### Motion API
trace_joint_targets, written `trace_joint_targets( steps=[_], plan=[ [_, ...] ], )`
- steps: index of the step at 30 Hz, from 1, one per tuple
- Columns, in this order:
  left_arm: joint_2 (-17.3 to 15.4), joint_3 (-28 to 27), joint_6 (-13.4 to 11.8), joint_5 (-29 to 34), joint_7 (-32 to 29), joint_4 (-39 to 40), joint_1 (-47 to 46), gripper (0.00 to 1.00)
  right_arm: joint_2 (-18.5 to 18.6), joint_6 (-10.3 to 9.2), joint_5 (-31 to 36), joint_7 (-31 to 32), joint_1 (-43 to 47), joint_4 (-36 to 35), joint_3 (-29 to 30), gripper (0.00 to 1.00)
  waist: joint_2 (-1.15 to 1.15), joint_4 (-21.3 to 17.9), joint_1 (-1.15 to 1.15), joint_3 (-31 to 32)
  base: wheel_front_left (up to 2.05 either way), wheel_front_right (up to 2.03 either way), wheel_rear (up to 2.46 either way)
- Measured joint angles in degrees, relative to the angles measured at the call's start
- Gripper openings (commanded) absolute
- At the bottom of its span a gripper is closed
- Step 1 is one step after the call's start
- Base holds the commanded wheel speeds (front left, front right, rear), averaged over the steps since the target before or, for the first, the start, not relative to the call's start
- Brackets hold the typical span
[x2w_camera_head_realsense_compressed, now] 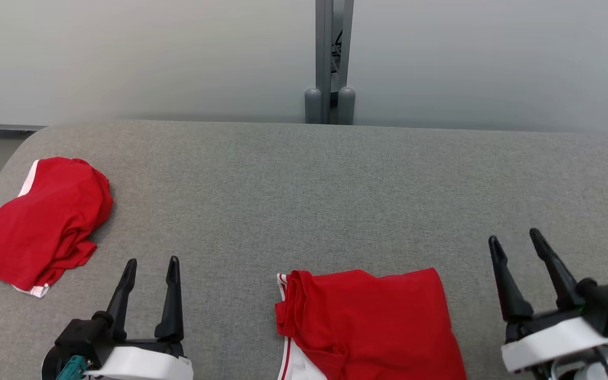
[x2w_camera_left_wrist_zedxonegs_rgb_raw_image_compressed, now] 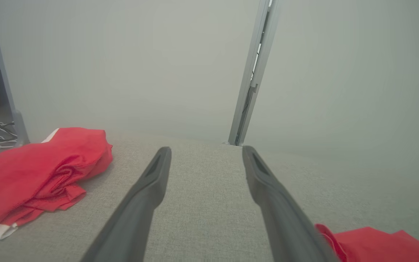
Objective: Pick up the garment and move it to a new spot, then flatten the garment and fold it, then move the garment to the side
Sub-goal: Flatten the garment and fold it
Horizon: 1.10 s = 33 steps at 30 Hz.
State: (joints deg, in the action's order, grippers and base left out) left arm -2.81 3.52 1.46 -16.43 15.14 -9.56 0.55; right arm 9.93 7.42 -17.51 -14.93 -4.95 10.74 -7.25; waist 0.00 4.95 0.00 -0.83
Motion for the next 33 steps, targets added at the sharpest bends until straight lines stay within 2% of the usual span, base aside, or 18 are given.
trace_joint_targets(
  steps=[3, 9, 26, 27, 28, 29, 33],
  plan=[
    [0.0, -0.1, 0.0, 0.6, 0.0, -0.1, 0.3, 1.00, -3.5, 0.01, 4.8, 0.0, 2.9, -1.6, 2.9, 1.00, 0.00, -0.3, 0.00, 0.1, 0.00, 0.00, 0.00],
    [0.0, -0.1, 0.1, 1.0, 0.0, -0.1, 0.5, 1.00, -5.7, 0.01, 9.1, -0.1, 4.7, -2.9, 4.5, 1.00, 0.00, -0.5, 0.00, 0.0, 0.00, 0.00, 0.00],
    [0.0, 0.5, 0.5, 1.1, 0.0, -0.2, 0.3, 1.00, -6.8, 0.01, 11.4, -0.1, 5.1, -3.2, 4.3, 1.00, 0.00, 0.0, 0.00, -1.4, 0.00, 0.00, 0.00],
    [0.0, 0.5, 0.5, 1.1, 0.0, -0.2, 0.3, 1.00, -6.8, 0.01, 11.4, -0.1, 5.0, -3.1, 3.9, 0.49, 0.00, 0.1, 0.00, -1.6, 0.00, 0.00, 0.00],
    [0.0, 0.5, 0.5, 1.1, 0.0, -0.2, 0.2, 1.00, -6.8, 0.01, 11.4, -0.1, 4.9, -2.9, 3.4, 0.14, 0.00, 0.2, 0.00, -1.7, 0.00, 0.00, 0.00],
    [0.0, 0.6, 0.5, 1.1, 0.0, -0.2, 0.1, 1.00, -6.8, 0.01, 11.5, -0.1, 4.9, -2.6, 2.2, 0.00, 0.00, 0.4, 0.00, -2.0, 0.00, 0.00, 0.00],
    [0.0, 0.6, 0.5, 1.1, 0.0, -0.2, -0.4, 1.00, -5.4, 0.01, 11.3, -0.1, 4.4, -2.7, -4.2, 0.00, 0.00, 0.8, 0.00, -2.9, 0.00, 0.00, 0.00]
  ],
)
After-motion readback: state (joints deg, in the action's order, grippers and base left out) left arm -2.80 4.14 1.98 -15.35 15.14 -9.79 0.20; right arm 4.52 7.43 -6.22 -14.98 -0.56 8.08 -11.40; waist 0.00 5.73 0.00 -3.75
